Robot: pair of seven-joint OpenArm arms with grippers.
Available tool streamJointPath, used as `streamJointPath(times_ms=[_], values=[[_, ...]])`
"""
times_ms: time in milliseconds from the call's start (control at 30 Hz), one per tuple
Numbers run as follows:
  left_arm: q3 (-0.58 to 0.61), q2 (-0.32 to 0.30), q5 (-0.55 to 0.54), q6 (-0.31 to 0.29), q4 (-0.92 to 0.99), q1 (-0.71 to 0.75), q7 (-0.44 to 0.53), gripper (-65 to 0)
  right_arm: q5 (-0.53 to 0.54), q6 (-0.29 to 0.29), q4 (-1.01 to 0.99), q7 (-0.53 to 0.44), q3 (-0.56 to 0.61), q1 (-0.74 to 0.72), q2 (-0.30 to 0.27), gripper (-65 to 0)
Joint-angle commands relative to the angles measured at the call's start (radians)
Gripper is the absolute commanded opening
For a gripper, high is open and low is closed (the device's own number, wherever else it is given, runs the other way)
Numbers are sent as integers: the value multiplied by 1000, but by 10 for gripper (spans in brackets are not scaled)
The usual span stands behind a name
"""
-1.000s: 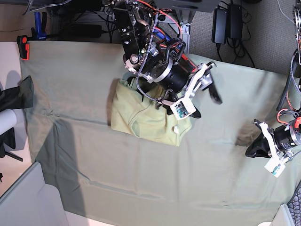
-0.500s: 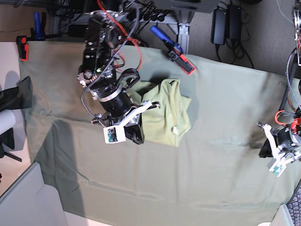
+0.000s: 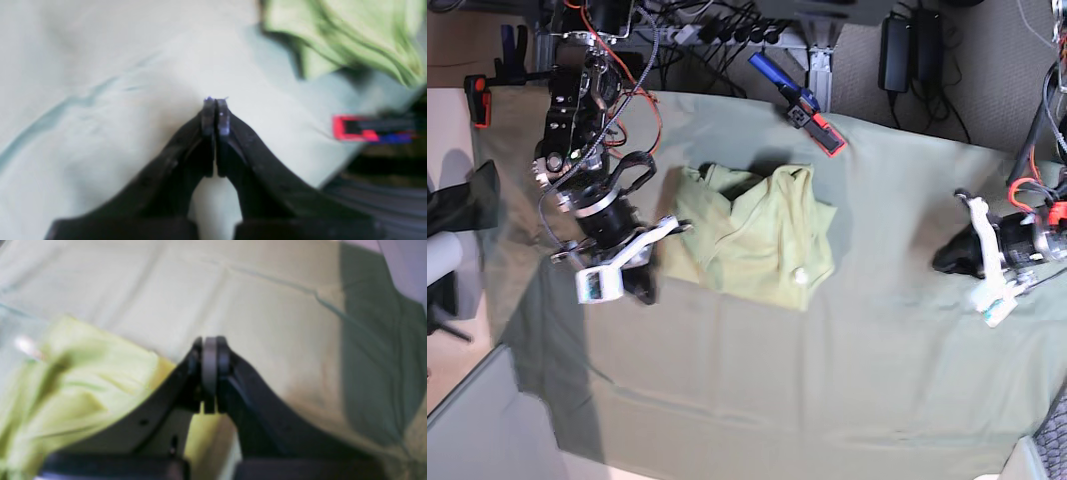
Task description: Fold the T-shirt properly
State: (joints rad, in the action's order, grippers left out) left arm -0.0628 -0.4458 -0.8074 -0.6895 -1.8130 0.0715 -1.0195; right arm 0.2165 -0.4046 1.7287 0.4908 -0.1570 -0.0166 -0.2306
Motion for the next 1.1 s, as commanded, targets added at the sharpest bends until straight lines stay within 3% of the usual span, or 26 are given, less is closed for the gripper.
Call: streamJointPath(times_ms=[0,167,300,567,933,1067], values=[[6,-5,-19,-9,-48,-5,22,-650,8,-26,-24,-32,-5,-55,-8,-650],[140,22,66,-9,-111,48,38,-650,12,-26,-259,-62,-4,-190,0,-650],[273,33,193,-9,-105,37,129,-650,13,-26,-398,-62,2,-273,1,-650],[448,90,237,-9,-107,30,141,-650,11,-26,-477,-77,2,-293,1,-650],[423,105,265,-9,-156,-65,142,-650,9,-27,-492,-75,2,-290,0,-650],[408,109,134,-9,-156,-93,156,-650,12,-26,-492,-76,2,-290,1,-650]])
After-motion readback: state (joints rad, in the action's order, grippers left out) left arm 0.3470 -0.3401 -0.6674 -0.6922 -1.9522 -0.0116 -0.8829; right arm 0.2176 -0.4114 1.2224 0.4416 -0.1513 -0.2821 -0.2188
